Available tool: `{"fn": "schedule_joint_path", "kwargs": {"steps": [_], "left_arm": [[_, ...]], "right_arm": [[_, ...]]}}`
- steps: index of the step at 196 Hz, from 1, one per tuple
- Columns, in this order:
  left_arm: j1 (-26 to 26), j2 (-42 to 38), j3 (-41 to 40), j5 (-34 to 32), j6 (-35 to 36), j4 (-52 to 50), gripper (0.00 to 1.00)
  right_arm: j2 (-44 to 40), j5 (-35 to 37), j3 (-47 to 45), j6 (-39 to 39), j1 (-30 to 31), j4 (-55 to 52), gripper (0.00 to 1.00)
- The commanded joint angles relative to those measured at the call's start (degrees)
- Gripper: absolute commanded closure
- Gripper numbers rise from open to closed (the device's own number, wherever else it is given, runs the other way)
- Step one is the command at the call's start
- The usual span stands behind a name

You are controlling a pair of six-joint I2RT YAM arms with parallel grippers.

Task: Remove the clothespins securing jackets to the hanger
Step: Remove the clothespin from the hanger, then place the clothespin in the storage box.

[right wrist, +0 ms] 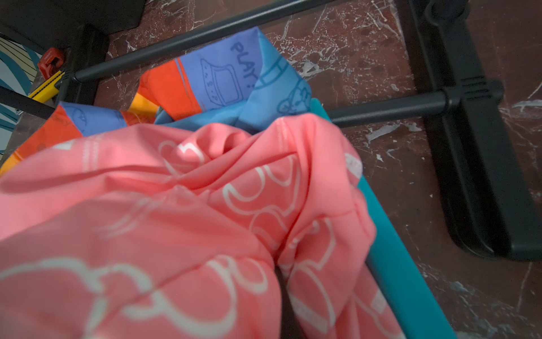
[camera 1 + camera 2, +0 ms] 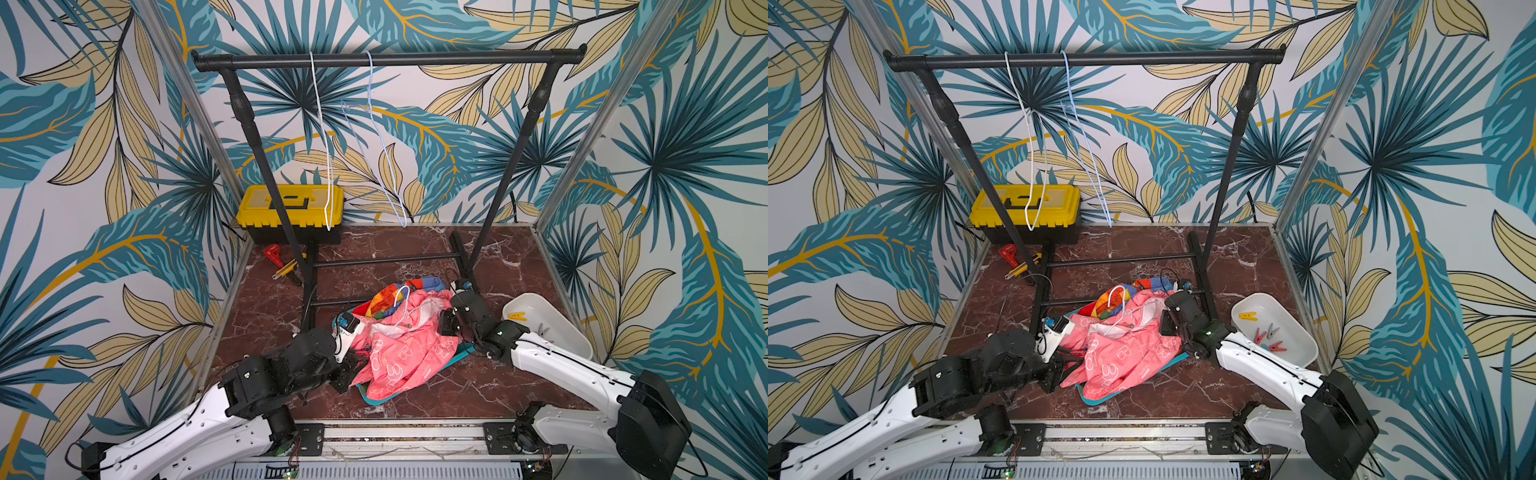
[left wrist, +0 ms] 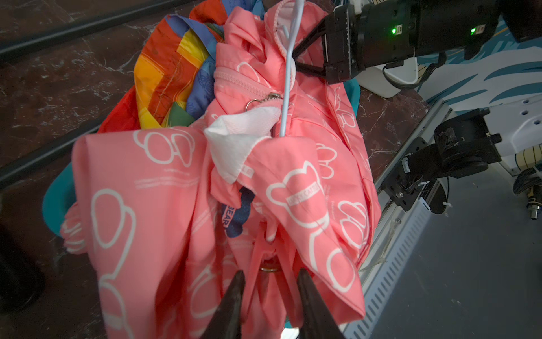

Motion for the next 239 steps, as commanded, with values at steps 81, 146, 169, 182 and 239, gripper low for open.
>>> {"fn": "schedule_joint_path", "kwargs": {"steps": [81, 146, 169, 182, 239], "left_arm": [[0.33, -1.07, 4.45, -6.94, -2.09, -2.26, 0.96], [0.33, -5.25, 12.84, -16.58, -3.30, -7.37, 0.96], [0.35, -3.75, 15.23, -13.68, -2.11, -5.91, 0.93], [0.37, -1.23, 17.05, -11.53, -0.60, -4.13, 0.93], [1.35, 13.90, 22.12, 4.52, 0.64, 11.25, 0.94]], "right_arm": [[0.41, -0.29, 5.78, -2.04, -0.69, -8.17, 0.63], [3.37, -2.52, 13.06, -6.02, -0.69, -11.08, 0.40], [2.10, -1.53, 15.28, -9.43, -0.64, -13.04, 0.34], [1.47, -0.93, 17.11, -12.50, -0.61, -15.55, 0.30], [5.06, -1.91, 24.69, -18.55, -0.04, -21.80, 0.19]]}}
